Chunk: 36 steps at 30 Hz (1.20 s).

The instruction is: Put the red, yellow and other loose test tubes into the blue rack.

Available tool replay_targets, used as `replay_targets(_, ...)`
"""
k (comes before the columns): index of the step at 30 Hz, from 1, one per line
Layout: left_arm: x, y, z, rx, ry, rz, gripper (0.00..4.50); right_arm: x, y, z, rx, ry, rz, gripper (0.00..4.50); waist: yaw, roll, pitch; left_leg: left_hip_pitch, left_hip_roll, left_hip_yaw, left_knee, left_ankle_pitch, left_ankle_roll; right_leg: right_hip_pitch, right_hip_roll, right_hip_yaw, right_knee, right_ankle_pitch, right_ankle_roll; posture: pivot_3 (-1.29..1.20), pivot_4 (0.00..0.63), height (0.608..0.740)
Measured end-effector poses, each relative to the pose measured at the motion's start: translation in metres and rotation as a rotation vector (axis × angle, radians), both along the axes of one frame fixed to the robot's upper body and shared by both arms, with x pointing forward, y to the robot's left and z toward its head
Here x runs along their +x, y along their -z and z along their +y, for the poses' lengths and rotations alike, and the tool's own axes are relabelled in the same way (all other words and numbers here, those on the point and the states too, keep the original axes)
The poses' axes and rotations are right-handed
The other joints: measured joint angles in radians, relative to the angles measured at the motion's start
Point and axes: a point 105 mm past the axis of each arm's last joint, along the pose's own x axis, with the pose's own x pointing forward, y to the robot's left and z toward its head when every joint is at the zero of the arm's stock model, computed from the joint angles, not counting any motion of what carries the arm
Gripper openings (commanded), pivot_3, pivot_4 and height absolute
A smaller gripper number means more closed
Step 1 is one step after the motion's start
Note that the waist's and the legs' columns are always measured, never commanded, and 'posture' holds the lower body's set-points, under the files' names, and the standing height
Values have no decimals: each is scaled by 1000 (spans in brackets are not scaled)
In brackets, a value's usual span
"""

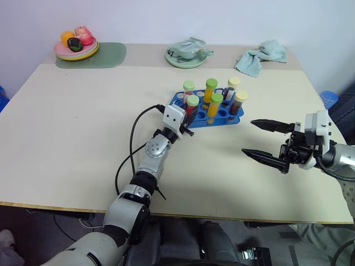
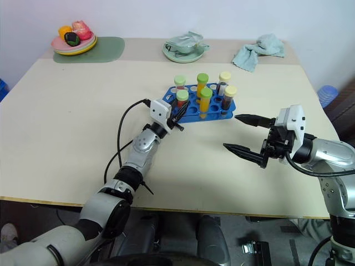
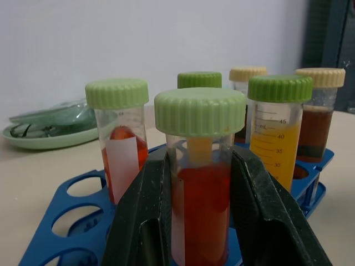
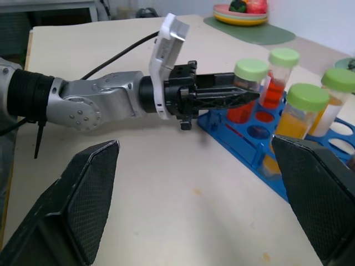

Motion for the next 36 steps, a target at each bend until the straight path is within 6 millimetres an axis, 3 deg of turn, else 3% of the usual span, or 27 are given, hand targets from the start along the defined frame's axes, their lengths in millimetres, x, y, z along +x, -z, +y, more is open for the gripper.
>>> replay_targets(2, 0, 0, 0, 0, 0, 0, 844, 0, 0, 0, 0, 0, 0, 4500, 0, 0, 0, 0, 0, 0, 0, 0, 0, 0, 0, 0, 0, 0, 0, 0, 150, 740)
replay_targets(9, -1, 5, -1, -3, 17, 25, 4385, 1, -1, 1, 4, 0, -4, 4500, -1, 0, 0, 0, 0, 0, 0, 0, 0, -1, 0, 0, 0, 0, 0, 0, 150, 740)
replay_targets(10, -1, 4, 0, -6, 16, 23, 4486, 1, -1, 1, 6, 1, -4, 4500, -1, 0, 0, 0, 0, 0, 0, 0, 0, -1, 0, 0, 0, 0, 0, 0, 150, 740)
replay_targets(14, -4, -6, 1, -25, 23, -14, 4486, 2, 1, 1, 5, 11, -3, 4500, -1, 0, 0, 0, 0, 0, 0, 0, 0, -1, 0, 0, 0, 0, 0, 0, 150, 740)
replay_targets(18, -16, -13, 21, -72, 25, -25, 4486, 6, 5, 4, 14, 38, -15, 4500, -9, 0, 0, 0, 1, 0, -1, 0, 0, -1, 0, 0, 0, 0, 0, 0, 150, 740)
replay_targets(21, -29, -4, 48, -101, 1, 19, 4486, 11, 12, 3, 28, 98, -25, 4500, -13, 1, 0, 0, 2, 0, -1, 0, 0, -2, 1, 0, 1, 0, 0, 0, 150, 740)
replay_targets(23, -42, 2, 76, -67, -27, 40, 4486, 16, 19, -1, 63, 189, -36, 4500, -20, 1, 0, 0, 2, -1, -1, 0, 0, -1, 1, 0, 1, 0, 0, 0, 150, 740)
replay_targets(26, -58, 4, 101, -7, -19, 63, 4486, 17, 29, -6, 97, 273, -26, 4500, -22, 1, -1, 0, 2, -1, -1, 0, 0, -1, 1, 0, 1, 0, 0, 0, 150, 740)
replay_targets(30, -90, -1, 125, 21, 42, 106, 4486, 6, 44, -14, 82, 337, -18, 4500, -23, 2, -1, 0, 4, -1, -2, 0, 0, 0, 0, 0, 0, 0, 0, 0, 150, 740)
replay_targets(36, -132, -4, 167, 71, 64, 232, 4486, -25, 64, -51, 45, 495, 4, 4500, -24, 3, -1, 2, 5, -1, -2, 0, 0, 2, -1, 1, 0, 0, -1, 0, 150, 740)
